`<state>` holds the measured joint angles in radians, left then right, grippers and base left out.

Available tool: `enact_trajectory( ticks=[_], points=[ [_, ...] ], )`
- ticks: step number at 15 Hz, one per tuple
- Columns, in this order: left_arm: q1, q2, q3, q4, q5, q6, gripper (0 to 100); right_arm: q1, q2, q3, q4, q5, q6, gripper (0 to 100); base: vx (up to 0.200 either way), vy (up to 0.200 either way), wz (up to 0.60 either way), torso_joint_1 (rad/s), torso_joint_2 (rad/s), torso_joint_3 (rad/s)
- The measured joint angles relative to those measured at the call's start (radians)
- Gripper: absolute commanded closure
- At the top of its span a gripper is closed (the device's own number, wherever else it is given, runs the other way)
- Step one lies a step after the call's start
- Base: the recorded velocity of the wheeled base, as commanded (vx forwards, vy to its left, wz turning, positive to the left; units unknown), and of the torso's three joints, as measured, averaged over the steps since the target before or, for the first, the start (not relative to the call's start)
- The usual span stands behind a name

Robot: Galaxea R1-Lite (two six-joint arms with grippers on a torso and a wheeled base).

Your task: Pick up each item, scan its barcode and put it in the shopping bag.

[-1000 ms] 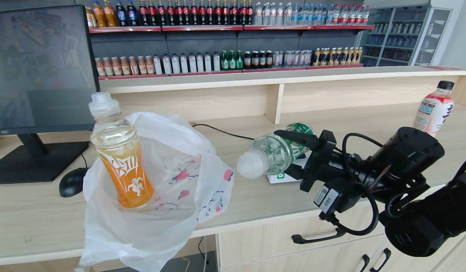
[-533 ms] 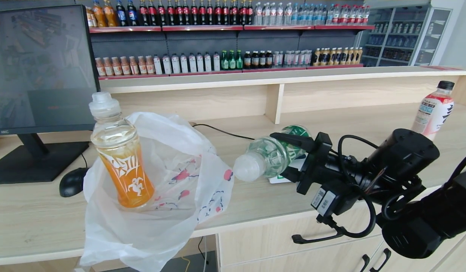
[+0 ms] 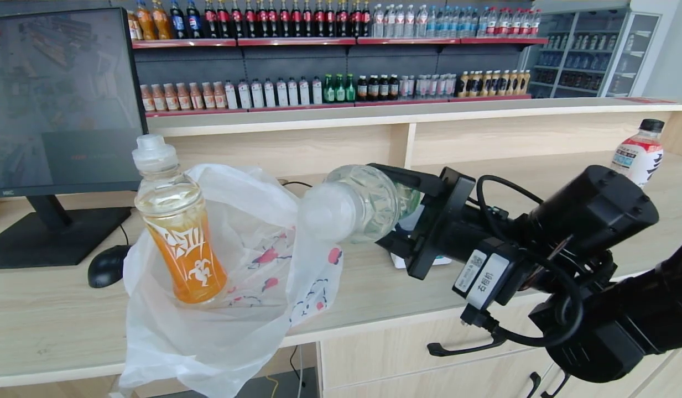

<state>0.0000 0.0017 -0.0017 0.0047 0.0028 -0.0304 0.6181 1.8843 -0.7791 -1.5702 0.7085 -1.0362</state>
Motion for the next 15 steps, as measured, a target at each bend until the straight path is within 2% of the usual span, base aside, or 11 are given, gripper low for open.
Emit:
enact_trajectory(
  ticks=[2, 7, 12, 13, 15],
  points=[
    [0.000, 0.000, 0.000, 0.000, 0.000, 0.000, 0, 0.008, -0.037, 0.001, 0.000, -0.032, 0.063, 100, 0.000, 0.000, 0.00, 0.000, 0.00, 0.000],
    [0.000, 0.000, 0.000, 0.000, 0.000, 0.001, 0, 0.010, -0.134, 0.038, 0.001, -0.228, 0.336, 100, 0.000, 0.000, 0.00, 0.000, 0.00, 0.000],
    [0.000, 0.000, 0.000, 0.000, 0.000, 0.001, 0, 0.006, -0.207, 0.132, 0.001, -0.660, 0.868, 100, 0.000, 0.000, 0.00, 0.000, 0.00, 0.000],
    [0.000, 0.000, 0.000, 0.000, 0.000, 0.001, 0, 0.001, -0.210, 0.144, 0.000, -0.732, 0.931, 100, 0.000, 0.000, 0.00, 0.000, 0.00, 0.000],
    [0.000, 0.000, 0.000, 0.000, 0.000, 0.001, 0, -0.008, -0.210, 0.175, 0.003, -0.778, 0.977, 100, 0.000, 0.000, 0.00, 0.000, 0.00, 0.000]
  ],
)
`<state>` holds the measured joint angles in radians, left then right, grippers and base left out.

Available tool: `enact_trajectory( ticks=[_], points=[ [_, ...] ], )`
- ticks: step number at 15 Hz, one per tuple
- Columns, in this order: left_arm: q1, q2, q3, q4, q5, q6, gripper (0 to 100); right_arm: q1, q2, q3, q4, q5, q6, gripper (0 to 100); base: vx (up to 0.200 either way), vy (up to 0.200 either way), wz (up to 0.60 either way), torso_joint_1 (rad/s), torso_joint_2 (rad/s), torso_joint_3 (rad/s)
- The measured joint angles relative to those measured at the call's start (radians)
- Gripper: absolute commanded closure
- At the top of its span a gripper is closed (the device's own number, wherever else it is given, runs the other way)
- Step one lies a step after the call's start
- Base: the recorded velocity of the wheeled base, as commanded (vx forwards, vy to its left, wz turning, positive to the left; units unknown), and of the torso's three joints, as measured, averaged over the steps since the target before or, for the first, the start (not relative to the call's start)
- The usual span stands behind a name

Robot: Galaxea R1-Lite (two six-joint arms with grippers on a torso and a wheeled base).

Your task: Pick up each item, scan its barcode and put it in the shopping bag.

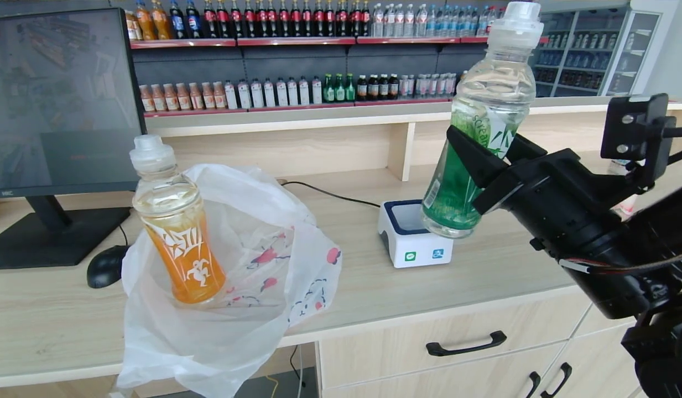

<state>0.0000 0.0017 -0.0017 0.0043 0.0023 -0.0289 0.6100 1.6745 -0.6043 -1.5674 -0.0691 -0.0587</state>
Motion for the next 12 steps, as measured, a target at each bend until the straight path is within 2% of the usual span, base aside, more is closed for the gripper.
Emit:
enact_trajectory(
  ticks=[5, 7, 11, 12],
  points=[
    [0.000, 0.000, 0.000, 0.000, 0.000, 0.000, 0, -0.010, 0.006, 0.037, -0.002, -0.019, 0.015, 100, 0.000, 0.000, 0.00, 0.000, 0.00, 0.000],
    [0.000, 0.000, 0.000, 0.000, 0.000, 0.000, 0, -0.008, 0.012, 0.039, -0.002, -0.016, 0.060, 100, -0.200, 0.000, 0.00, 0.005, 0.01, 0.002],
    [0.000, 0.000, 0.000, 0.000, 0.000, 0.003, 0, -0.008, 0.012, 0.052, -0.010, -0.012, 0.073, 100, 0.000, 0.000, 0.00, 0.000, 0.00, 0.000],
    [0.000, 0.000, 0.000, 0.000, 0.000, 0.003, 0, -0.010, 0.011, 0.053, -0.008, -0.013, 0.074, 100, 0.000, 0.200, 0.00, -0.002, 0.00, 0.007]
  ],
)
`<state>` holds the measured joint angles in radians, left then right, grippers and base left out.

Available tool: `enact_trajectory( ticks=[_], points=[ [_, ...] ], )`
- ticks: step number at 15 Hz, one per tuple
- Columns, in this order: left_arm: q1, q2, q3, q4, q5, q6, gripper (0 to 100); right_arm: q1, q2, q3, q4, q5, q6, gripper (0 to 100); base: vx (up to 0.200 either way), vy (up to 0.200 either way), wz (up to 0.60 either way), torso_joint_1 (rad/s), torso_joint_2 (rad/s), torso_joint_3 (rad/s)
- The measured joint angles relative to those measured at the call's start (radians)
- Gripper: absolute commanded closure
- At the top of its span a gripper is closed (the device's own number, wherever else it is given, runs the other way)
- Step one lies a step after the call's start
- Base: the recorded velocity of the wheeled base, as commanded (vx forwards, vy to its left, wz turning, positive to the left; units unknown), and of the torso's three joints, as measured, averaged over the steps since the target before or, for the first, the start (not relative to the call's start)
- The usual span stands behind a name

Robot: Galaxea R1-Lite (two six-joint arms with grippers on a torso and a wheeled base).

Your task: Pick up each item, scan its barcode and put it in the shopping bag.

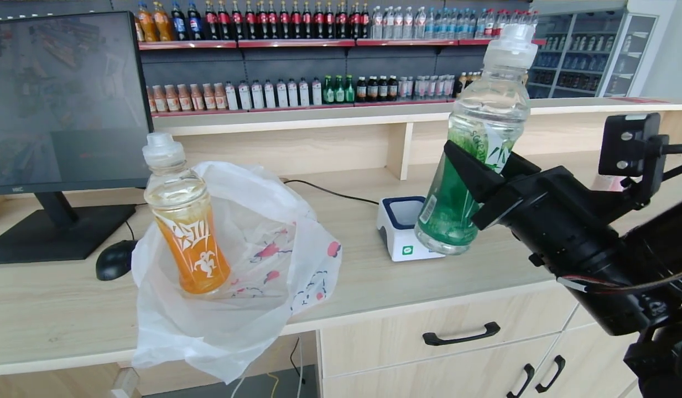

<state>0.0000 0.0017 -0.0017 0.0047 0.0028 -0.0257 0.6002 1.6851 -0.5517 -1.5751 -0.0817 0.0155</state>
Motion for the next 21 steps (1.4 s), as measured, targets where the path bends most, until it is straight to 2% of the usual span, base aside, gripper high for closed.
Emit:
enact_trajectory(
  ticks=[8, 14, 18, 21],
  points=[
    [0.000, 0.000, 0.000, 0.000, 0.000, 0.000, 0, 0.000, 0.005, 0.017, 0.004, -0.001, 0.010, 100, 0.000, 0.200, 0.00, 0.007, 0.00, 0.003],
    [0.000, 0.000, 0.000, 0.000, 0.000, 0.000, 0, -0.003, 0.005, 0.023, 0.005, -0.005, 0.008, 100, 0.000, 0.000, 0.00, 0.000, 0.00, 0.000],
    [0.000, 0.000, 0.000, 0.000, 0.000, -0.001, 0, 0.000, 0.003, 0.037, 0.000, -0.004, 0.008, 100, 0.000, 0.000, 0.60, -0.005, 0.00, 0.005],
    [0.000, 0.000, 0.000, -0.001, 0.000, -0.001, 0, 0.001, 0.004, 0.042, 0.006, -0.001, 0.004, 100, 0.000, 0.000, 0.00, 0.000, 0.00, 0.000]
  ],
)
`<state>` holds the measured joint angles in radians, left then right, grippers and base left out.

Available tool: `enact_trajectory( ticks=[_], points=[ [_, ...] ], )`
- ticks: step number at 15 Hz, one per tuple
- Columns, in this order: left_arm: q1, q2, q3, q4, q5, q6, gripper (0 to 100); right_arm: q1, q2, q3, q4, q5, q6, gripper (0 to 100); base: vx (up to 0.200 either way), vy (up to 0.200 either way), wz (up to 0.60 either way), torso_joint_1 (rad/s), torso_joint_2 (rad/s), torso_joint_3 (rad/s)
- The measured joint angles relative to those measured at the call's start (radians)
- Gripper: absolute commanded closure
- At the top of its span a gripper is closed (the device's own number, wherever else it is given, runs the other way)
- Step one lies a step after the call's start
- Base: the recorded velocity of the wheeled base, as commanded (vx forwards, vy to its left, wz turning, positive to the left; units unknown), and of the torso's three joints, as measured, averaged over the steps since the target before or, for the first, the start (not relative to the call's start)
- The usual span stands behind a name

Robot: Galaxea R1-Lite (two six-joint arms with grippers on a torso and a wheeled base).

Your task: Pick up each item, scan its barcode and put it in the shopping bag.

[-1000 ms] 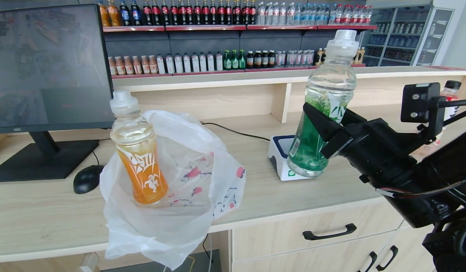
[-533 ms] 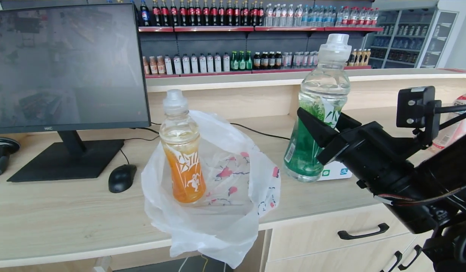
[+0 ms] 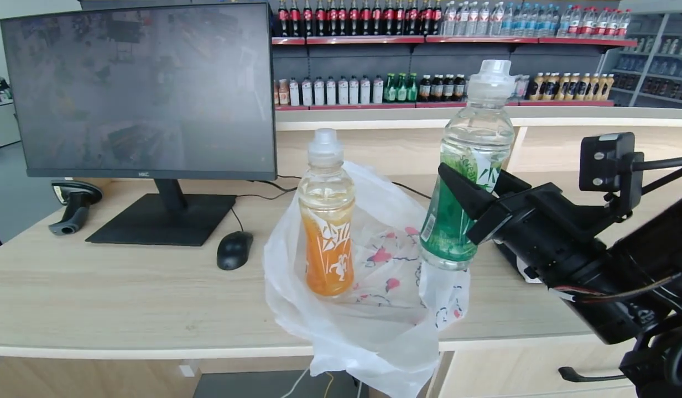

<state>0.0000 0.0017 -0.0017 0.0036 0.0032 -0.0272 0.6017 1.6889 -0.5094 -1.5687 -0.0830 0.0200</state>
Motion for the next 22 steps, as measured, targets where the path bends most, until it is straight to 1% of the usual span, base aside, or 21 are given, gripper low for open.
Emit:
enact_trajectory(
  ticks=[4, 9, 13, 18, 22],
  points=[
    [0.000, 0.000, 0.000, 0.001, 0.000, -0.002, 0, -0.003, 0.008, -0.017, 0.001, -0.003, 0.017, 100, 0.000, 0.000, 0.00, 0.000, 0.00, 0.000],
    [0.000, 0.000, 0.000, 0.001, -0.001, -0.001, 0, 0.001, 0.094, -0.130, 0.000, 0.000, 0.027, 100, 0.000, 0.000, 0.00, 0.000, 0.00, 0.000],
    [0.000, 0.000, 0.000, 0.001, 0.000, -0.002, 0, 0.004, 0.161, -0.177, -0.001, 0.002, 0.029, 100, 0.000, 0.000, 0.00, 0.000, 0.00, 0.000],
    [0.000, 0.000, 0.000, 0.001, 0.000, -0.001, 0, 0.051, 0.244, -0.223, -0.001, 0.004, 0.029, 100, 0.000, 0.000, 0.00, 0.000, 0.00, 0.000],
    [0.000, 0.000, 0.000, 0.001, 0.000, -0.001, 0, 0.057, 0.286, -0.239, -0.001, 0.003, 0.028, 100, 0.000, 0.000, 0.00, 0.000, 0.00, 0.000]
  ],
)
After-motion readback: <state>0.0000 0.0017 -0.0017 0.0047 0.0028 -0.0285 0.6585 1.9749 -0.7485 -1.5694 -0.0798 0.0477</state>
